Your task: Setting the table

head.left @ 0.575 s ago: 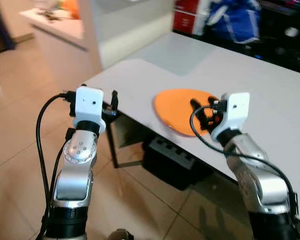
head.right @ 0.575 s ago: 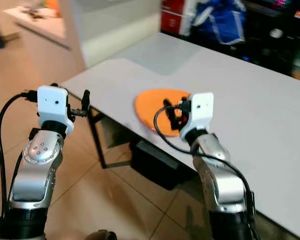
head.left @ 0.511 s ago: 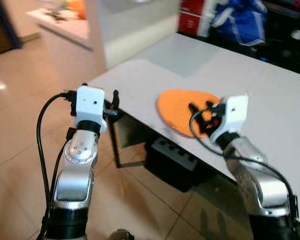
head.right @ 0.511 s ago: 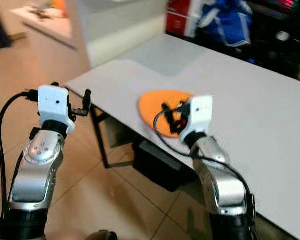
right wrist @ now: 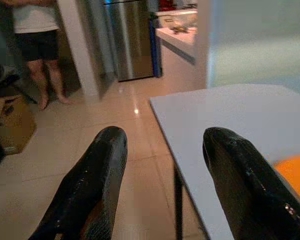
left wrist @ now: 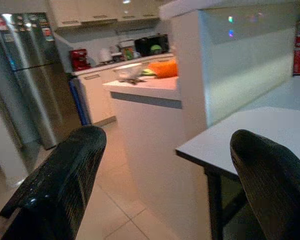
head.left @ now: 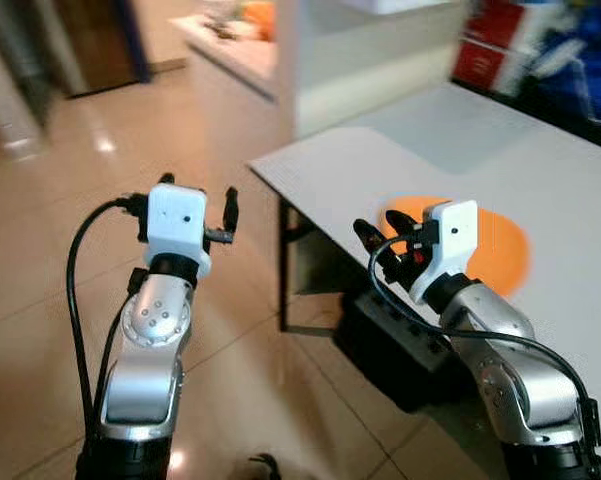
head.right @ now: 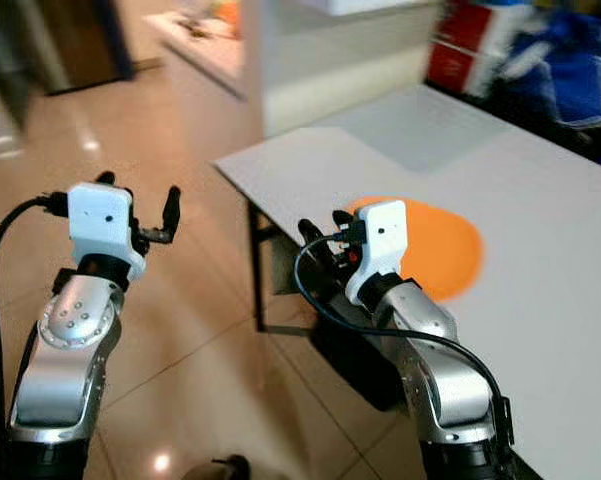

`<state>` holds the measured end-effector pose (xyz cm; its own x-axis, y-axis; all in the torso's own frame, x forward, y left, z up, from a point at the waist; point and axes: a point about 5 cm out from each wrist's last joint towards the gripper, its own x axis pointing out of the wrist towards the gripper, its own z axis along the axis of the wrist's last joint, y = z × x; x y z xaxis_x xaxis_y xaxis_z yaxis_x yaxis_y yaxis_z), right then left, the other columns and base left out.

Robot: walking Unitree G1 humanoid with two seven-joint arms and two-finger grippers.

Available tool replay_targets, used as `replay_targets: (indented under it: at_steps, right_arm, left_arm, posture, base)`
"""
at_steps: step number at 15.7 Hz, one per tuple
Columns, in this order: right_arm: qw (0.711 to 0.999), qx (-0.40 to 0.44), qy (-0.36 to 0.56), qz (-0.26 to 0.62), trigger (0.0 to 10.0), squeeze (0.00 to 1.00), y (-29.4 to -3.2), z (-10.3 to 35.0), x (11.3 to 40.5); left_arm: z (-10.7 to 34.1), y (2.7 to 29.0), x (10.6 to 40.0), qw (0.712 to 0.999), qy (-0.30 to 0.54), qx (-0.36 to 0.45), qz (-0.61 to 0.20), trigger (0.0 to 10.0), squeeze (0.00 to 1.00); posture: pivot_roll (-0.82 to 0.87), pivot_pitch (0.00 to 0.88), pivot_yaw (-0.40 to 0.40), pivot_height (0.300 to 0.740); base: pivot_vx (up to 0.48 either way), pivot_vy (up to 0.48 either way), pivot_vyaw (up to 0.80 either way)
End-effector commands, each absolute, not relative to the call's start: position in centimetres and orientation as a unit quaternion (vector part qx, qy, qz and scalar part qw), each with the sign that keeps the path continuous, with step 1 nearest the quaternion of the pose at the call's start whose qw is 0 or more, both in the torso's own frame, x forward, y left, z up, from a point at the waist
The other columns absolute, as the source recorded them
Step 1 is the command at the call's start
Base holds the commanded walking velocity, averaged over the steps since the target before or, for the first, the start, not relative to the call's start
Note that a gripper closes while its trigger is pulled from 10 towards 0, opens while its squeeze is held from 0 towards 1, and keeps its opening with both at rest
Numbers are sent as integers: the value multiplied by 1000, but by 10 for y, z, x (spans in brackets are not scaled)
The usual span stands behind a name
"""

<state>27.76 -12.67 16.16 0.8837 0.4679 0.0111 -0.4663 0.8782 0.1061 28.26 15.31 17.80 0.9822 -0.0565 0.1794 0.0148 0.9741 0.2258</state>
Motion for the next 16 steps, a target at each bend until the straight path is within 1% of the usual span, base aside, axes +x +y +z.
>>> replay_targets:
  at_steps: [1,12,15,16]
  right_arm:
    - [967,60,-13,246,10000,0,-127,170,275]
    - [965,52,-19,257,10000,0,-124,173,276]
    - [961,51,-24,272,10000,0,-121,173,277]
    - [957,44,-27,284,10000,0,-117,174,277]
  left_arm:
    - [182,153,280,988,-101,117,-23,10000,0]
    - [186,159,279,988,-104,115,-18,10000,0]
    - [183,163,277,988,-98,118,-15,10000,0]
    - [183,163,277,988,-98,119,-15,10000,0]
  posture:
    - [-51,0,-15,740]
    - [-34,0,-23,740]
    - [-21,0,-38,740]
    - [-17,0,-41,740]
  base:
    - [322,0,800]
    - [402,0,800]
    - [430,0,0]
    - [431,0,800]
